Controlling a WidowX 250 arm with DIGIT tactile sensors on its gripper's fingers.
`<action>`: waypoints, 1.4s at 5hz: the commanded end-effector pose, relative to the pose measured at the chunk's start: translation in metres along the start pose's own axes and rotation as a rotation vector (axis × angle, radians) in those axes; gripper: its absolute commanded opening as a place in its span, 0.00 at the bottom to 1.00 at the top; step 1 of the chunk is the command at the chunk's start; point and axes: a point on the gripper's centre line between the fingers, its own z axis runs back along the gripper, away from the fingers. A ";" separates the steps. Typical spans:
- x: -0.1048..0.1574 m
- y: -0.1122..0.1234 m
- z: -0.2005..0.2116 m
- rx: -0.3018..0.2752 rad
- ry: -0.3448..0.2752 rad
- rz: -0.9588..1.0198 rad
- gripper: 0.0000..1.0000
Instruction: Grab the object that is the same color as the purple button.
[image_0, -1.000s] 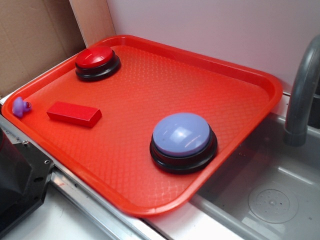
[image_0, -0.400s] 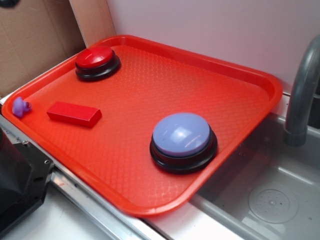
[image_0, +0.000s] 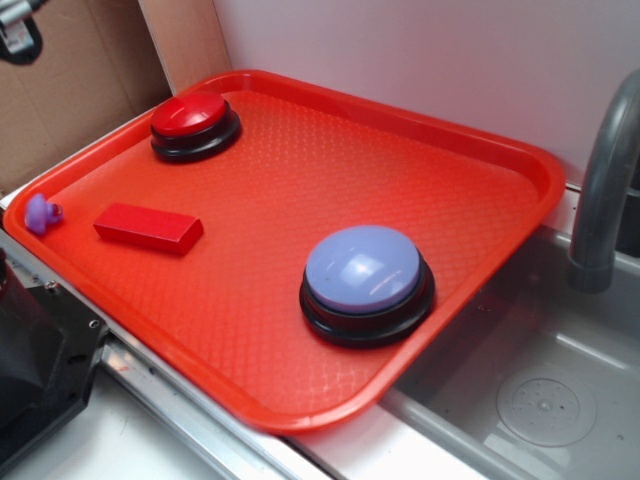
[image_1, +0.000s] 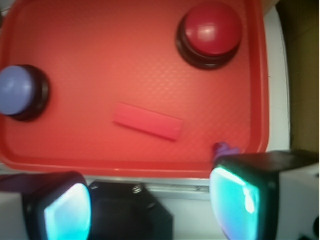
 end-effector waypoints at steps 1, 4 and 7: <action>-0.009 0.048 -0.038 0.105 -0.007 -0.080 1.00; -0.034 0.082 -0.087 0.223 0.139 -0.272 1.00; -0.034 0.082 -0.087 0.223 0.139 -0.272 1.00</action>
